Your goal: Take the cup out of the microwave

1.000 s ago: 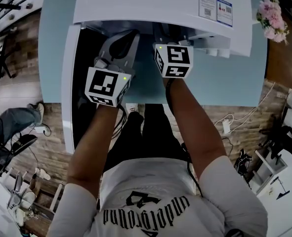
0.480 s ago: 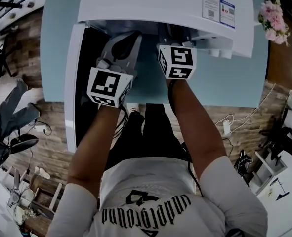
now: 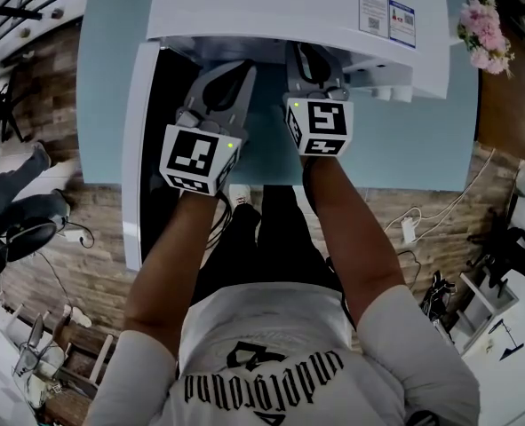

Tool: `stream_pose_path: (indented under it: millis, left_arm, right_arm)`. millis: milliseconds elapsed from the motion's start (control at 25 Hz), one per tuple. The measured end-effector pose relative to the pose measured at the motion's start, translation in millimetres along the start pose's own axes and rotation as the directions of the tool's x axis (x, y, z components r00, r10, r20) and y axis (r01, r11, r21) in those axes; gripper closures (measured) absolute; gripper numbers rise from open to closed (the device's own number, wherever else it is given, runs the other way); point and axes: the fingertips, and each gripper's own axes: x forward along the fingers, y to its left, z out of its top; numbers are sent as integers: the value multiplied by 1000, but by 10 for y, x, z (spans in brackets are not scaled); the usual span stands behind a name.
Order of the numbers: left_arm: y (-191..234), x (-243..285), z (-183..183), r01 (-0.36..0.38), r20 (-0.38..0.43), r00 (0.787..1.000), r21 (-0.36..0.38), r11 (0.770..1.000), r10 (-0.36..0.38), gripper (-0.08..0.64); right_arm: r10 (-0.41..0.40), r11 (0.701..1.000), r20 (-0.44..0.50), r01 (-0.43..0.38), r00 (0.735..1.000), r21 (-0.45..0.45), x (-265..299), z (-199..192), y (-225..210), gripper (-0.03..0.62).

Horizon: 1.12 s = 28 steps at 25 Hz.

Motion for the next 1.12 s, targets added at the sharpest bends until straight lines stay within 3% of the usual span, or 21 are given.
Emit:
stream_pose_path:
  millis: [1120]
  left_arm:
    - [-131, -210, 59, 10, 3, 1000, 4, 1000, -10, 511]
  right_arm:
    - [-5, 1000, 38, 5, 999, -10, -529, 108, 117, 549]
